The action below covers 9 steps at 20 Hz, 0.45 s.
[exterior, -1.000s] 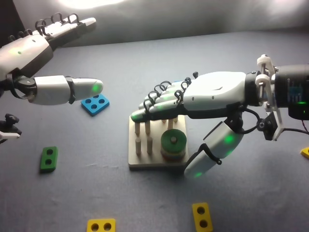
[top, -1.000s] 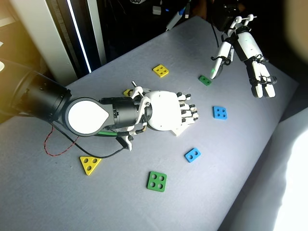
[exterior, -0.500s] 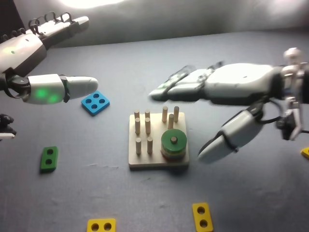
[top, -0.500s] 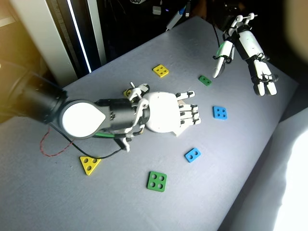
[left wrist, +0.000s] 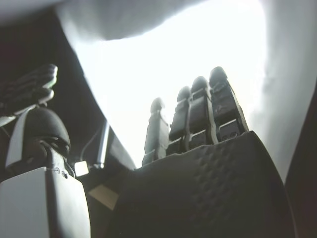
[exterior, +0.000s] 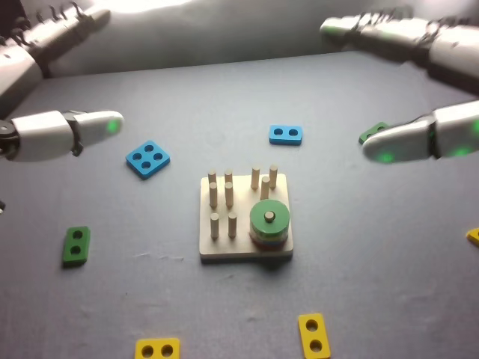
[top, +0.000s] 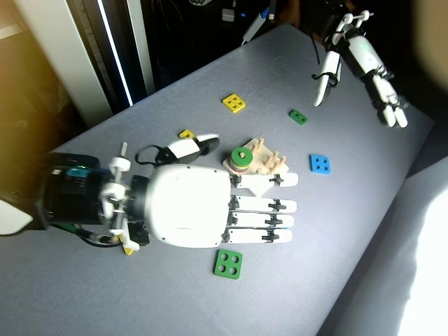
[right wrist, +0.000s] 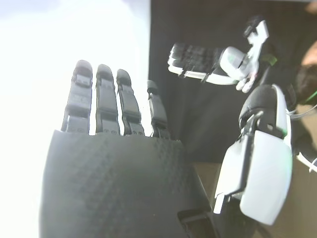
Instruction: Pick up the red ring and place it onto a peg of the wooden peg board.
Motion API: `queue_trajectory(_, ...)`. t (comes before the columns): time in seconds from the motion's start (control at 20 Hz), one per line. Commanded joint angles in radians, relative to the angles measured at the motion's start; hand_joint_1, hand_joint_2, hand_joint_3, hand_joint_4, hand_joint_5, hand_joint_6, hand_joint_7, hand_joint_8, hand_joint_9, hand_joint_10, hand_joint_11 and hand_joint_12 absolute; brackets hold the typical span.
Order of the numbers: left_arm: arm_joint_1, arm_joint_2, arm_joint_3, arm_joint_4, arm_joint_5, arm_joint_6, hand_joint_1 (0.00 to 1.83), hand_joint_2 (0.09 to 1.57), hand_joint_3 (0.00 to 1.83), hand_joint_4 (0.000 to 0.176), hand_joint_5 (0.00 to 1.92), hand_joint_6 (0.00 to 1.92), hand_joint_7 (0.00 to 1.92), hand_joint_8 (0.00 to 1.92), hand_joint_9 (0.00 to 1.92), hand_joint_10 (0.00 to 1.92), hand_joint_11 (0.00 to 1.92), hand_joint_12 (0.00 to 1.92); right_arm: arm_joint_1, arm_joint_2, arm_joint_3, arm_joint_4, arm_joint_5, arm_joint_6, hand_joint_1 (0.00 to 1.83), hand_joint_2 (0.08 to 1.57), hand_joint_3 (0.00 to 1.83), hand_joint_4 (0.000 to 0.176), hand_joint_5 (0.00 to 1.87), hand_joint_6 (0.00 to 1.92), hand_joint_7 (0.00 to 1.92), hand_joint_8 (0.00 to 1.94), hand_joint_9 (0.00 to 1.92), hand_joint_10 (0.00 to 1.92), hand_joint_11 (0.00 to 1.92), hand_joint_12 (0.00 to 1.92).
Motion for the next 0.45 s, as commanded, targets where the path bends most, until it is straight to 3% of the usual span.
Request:
queue_trajectory(0.0, -0.001, 0.021, -0.011, 0.001, -0.188, -0.001, 0.53, 1.09, 0.00, 0.140, 0.04, 0.00, 0.00, 0.00, 0.00, 0.00, 0.00, 0.00, 0.003, 0.021, -0.009, 0.074, 0.180, -0.013, 0.32, 0.91, 0.04, 0.094, 0.00, 0.00, 0.00, 0.00, 0.00, 0.00, 0.06, 0.03)
queue_trajectory(0.05, 0.007, 0.038, -0.027, 0.001, -0.216, 0.004, 0.52, 1.09, 0.00, 0.139, 0.04, 0.00, 0.00, 0.00, 0.00, 0.00, 0.00, 0.00, 0.000, 0.033, -0.018, 0.095, 0.207, -0.024, 0.30, 0.94, 0.00, 0.086, 0.00, 0.00, 0.00, 0.00, 0.00, 0.00, 0.01, 0.26)
queue_trajectory(0.1, 0.019, 0.061, -0.052, -0.002, -0.261, 0.010, 0.51, 1.09, 0.00, 0.139, 0.02, 0.00, 0.00, 0.00, 0.00, 0.00, 0.00, 0.00, -0.003, 0.051, -0.032, 0.121, 0.244, -0.042, 0.35, 0.95, 0.00, 0.099, 0.00, 0.00, 0.01, 0.00, 0.00, 0.00, 0.00, 0.12)
queue_trajectory(0.15, 0.031, 0.084, -0.074, -0.004, -0.304, 0.016, 0.49, 1.10, 0.01, 0.156, 0.01, 0.00, 0.00, 0.00, 0.00, 0.00, 0.00, 0.00, -0.005, 0.072, -0.048, 0.141, 0.278, -0.059, 0.29, 0.99, 0.00, 0.105, 0.00, 0.00, 0.01, 0.00, 0.00, 0.00, 0.00, 0.10)
queue_trajectory(0.2, 0.039, 0.101, -0.091, -0.005, -0.339, 0.023, 0.49, 1.10, 0.01, 0.159, 0.00, 0.00, 0.01, 0.00, 0.00, 0.00, 0.00, 0.00, -0.005, 0.089, -0.062, 0.159, 0.307, -0.077, 0.28, 0.99, 0.01, 0.107, 0.00, 0.00, 0.01, 0.00, 0.00, 0.00, 0.00, 0.10)
queue_trajectory(0.25, 0.051, 0.127, -0.115, -0.008, -0.382, 0.036, 0.47, 1.11, 0.01, 0.173, 0.01, 0.00, 0.00, 0.00, 0.00, 0.00, 0.00, 0.00, -0.005, 0.114, -0.081, 0.177, 0.349, -0.102, 0.27, 1.04, 0.02, 0.136, 0.00, 0.00, 0.00, 0.00, 0.00, 0.00, 0.00, 0.02)
queue_trajectory(0.3, 0.057, 0.138, -0.126, -0.010, -0.405, 0.038, 0.44, 1.14, 0.02, 0.154, 0.01, 0.00, 0.01, 0.00, 0.02, 0.01, 0.02, 0.01, -0.005, 0.127, -0.093, 0.187, 0.371, -0.114, 0.25, 1.08, 0.04, 0.150, 0.00, 0.00, 0.00, 0.00, 0.00, 0.00, 0.00, 0.00)
queue_trajectory(0.35, 0.069, 0.155, -0.140, -0.012, -0.440, 0.039, 0.41, 1.14, 0.02, 0.165, 0.02, 0.01, 0.02, 0.00, 0.00, 0.00, 0.01, 0.01, -0.005, 0.148, -0.110, 0.200, 0.404, -0.135, 0.20, 1.12, 0.05, 0.137, 0.00, 0.00, 0.00, 0.00, 0.00, 0.00, 0.00, 0.00)
queue_trajectory(0.4, 0.082, 0.171, -0.153, -0.016, -0.472, 0.039, 0.45, 1.13, 0.01, 0.121, 0.05, 0.02, 0.03, 0.01, 0.00, 0.00, 0.00, 0.00, -0.005, 0.168, -0.125, 0.213, 0.439, -0.154, 0.12, 1.14, 0.05, 0.147, 0.00, 0.00, 0.00, 0.00, 0.00, 0.00, 0.00, 0.00)
